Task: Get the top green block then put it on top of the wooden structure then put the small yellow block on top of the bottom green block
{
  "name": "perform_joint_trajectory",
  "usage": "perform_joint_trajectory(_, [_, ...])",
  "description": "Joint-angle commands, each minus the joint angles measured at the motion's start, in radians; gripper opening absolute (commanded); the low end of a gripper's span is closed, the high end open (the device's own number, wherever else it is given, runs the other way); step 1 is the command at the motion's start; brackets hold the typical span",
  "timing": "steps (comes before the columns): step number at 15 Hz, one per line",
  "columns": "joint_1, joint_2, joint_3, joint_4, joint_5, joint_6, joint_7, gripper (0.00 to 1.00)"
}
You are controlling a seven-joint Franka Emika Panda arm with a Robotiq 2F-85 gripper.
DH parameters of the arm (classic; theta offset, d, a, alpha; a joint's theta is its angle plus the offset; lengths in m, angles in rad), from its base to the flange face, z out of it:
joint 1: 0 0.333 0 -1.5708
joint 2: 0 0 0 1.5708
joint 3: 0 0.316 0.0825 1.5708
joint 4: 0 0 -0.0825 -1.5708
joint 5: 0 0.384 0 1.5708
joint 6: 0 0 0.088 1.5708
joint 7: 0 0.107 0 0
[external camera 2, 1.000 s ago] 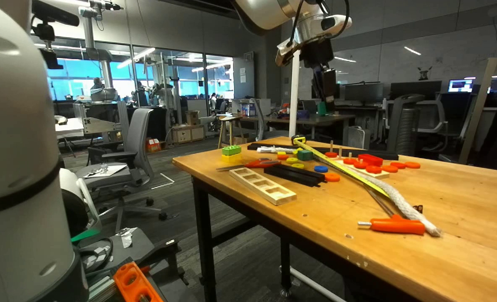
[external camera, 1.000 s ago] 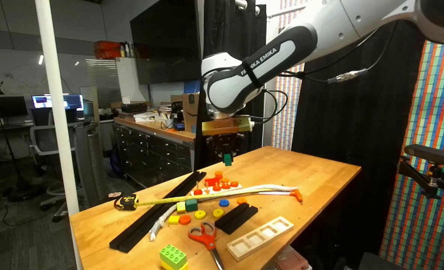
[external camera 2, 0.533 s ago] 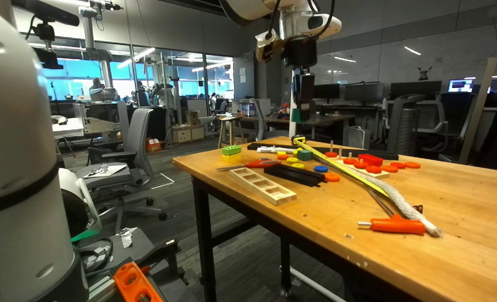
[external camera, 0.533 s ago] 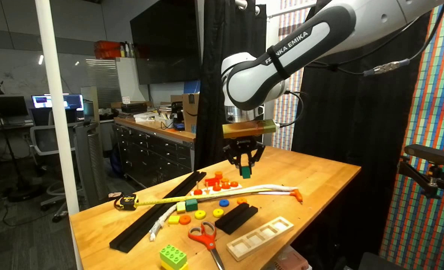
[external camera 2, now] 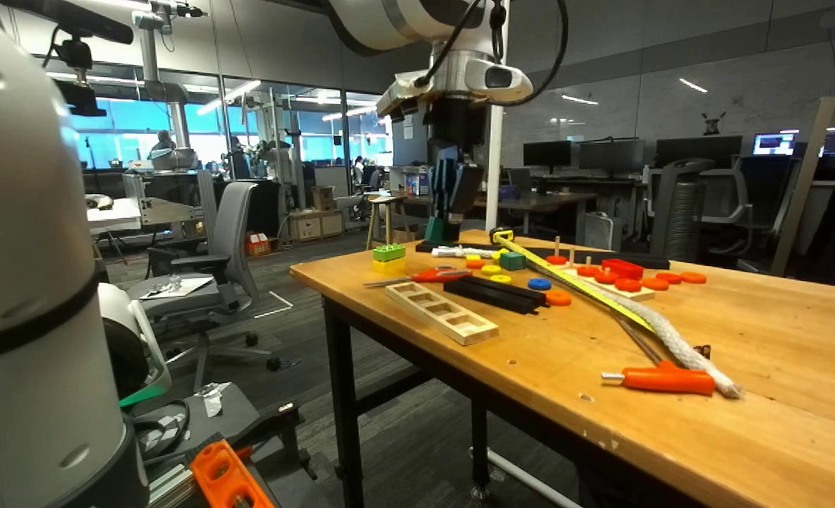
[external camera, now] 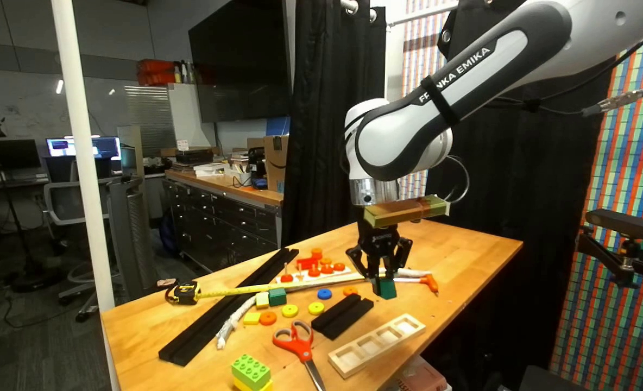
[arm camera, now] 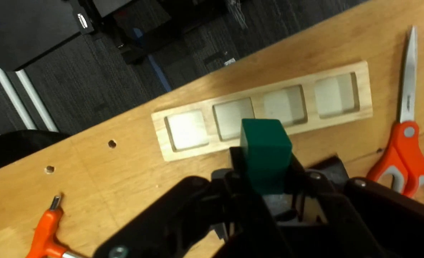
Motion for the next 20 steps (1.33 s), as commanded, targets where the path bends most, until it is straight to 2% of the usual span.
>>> perform_joint_trajectory(1, [-0.026, -0.048, 0.015, -0.092, 0.030, 0.038, -0.175, 0.13])
perform_joint_trajectory(10, [-0.068, -0.019, -0.004, -0.178, 0.013, 0.237, -0.379, 0.13])
perform_joint_trajectory(20, [-0.098, 0.006, -0.038, -0.220, 0.037, 0.314, -0.498, 0.13])
